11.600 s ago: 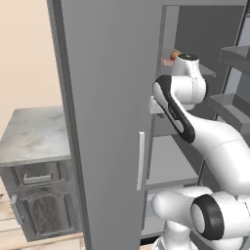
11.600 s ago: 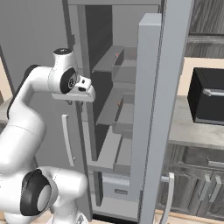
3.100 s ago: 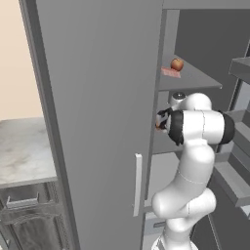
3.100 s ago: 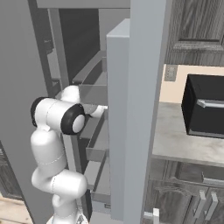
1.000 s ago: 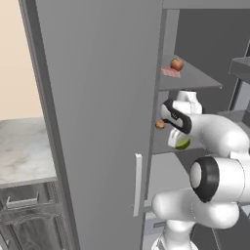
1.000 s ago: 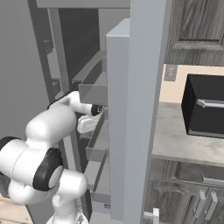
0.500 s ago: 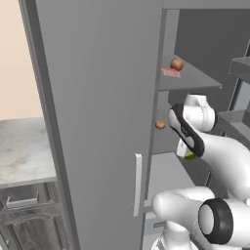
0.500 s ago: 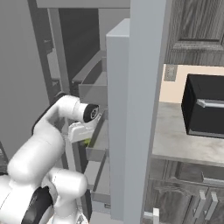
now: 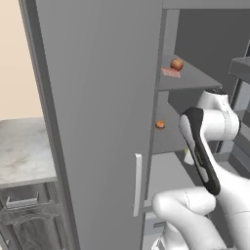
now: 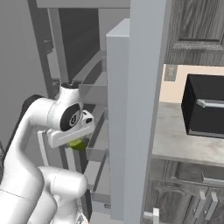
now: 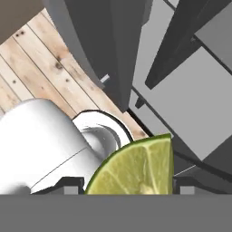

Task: Take the tangerine and lemon wedge from the second highest rack and move them to the highest rack where the steak and peach are located, to maximize freezer space. Close the freezer door after rearranging.

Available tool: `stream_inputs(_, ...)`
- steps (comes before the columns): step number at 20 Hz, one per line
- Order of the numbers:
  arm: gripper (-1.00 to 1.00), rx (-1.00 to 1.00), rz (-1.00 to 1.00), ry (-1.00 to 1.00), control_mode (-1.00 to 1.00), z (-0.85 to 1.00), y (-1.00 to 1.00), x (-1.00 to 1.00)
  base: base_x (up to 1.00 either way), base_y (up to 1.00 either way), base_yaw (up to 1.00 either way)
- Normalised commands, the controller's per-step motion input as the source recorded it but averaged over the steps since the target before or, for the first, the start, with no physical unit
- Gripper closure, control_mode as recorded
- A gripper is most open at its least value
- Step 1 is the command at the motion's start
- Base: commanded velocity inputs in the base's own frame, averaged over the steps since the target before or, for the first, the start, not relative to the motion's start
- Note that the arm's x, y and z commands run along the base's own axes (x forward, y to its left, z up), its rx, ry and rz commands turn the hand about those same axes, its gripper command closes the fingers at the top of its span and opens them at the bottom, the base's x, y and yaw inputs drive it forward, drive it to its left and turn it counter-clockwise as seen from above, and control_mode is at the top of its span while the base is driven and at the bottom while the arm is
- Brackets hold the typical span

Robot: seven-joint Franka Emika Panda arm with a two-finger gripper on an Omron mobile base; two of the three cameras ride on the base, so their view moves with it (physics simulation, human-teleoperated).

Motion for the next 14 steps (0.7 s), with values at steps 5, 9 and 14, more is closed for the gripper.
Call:
stream_inputs(5, 1.0, 0.0, 0.0, -0.02, -1.0, 1.0, 0.05, -0.15, 0.0, 0.0, 0.0)
stream_inputs(9, 1.0, 0.0, 0.0, -0.07, -1.0, 1.0, 0.0, 0.01, 0.0, 0.0, 0.0)
stream_inputs(14, 1.0, -0.01, 0.0, -0.11, -1.0, 0.96, 0.0, 0.32, 0.0, 0.0, 0.0)
